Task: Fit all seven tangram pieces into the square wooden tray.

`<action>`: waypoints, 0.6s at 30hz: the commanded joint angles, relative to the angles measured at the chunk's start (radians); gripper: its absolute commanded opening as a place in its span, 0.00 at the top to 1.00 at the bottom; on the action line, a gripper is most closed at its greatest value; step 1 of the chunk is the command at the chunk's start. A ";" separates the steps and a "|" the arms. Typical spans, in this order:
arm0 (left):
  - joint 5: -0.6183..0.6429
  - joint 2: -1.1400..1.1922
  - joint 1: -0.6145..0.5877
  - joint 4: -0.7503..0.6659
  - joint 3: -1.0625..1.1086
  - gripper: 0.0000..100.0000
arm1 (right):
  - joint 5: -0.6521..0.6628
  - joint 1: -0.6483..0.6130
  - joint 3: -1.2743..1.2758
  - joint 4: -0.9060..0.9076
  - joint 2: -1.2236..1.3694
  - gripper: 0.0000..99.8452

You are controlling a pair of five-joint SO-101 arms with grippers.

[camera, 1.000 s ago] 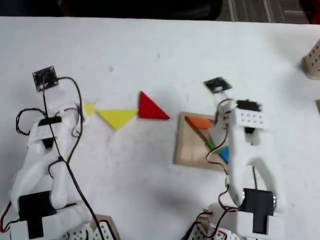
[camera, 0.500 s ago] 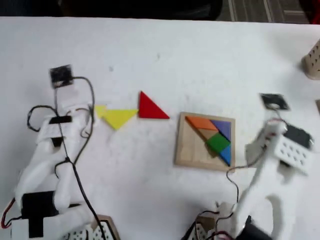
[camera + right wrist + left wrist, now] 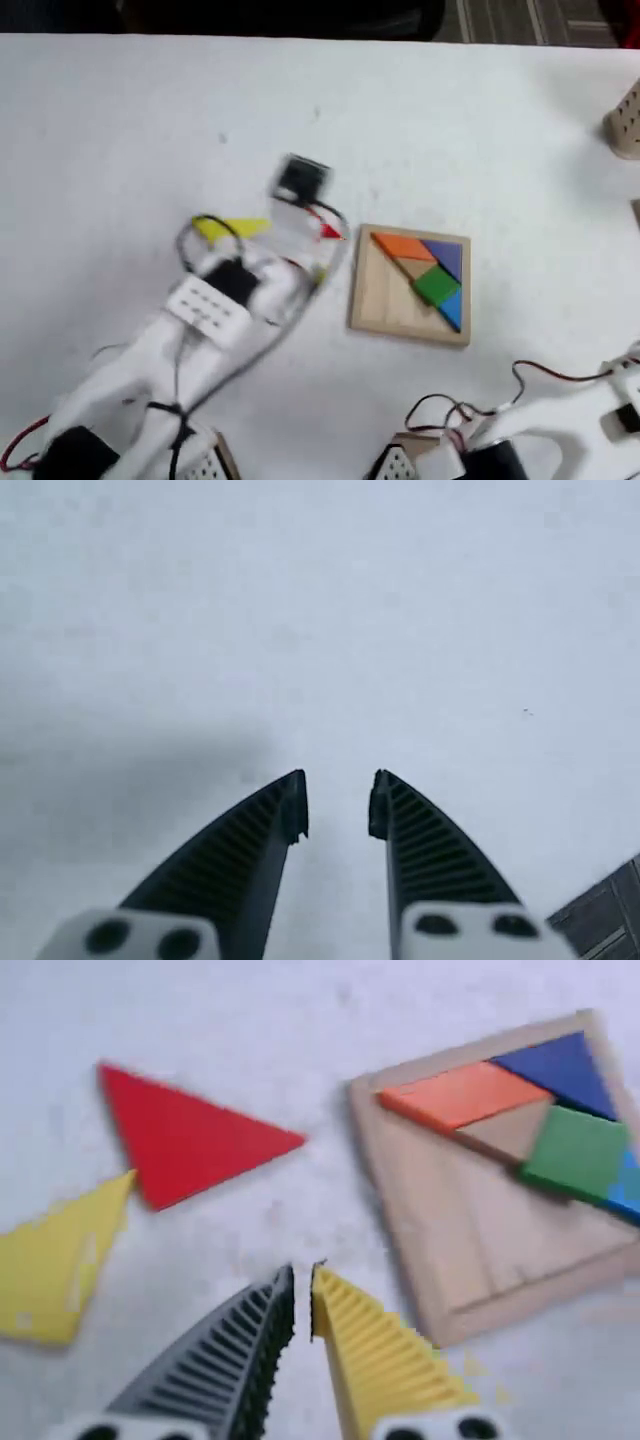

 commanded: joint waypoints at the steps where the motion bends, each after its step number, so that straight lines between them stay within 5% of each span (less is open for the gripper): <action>1: -0.003 -0.012 0.202 -0.106 -0.006 0.94 | 0.008 0.045 -0.018 -0.087 0.058 0.90; 9: -0.002 0.251 0.397 -0.370 -0.083 0.94 | 0.005 0.051 -0.132 -0.082 0.229 0.90; 18: -0.008 0.631 0.441 -0.381 -0.405 0.94 | 0.003 0.058 -0.244 -0.085 0.366 0.90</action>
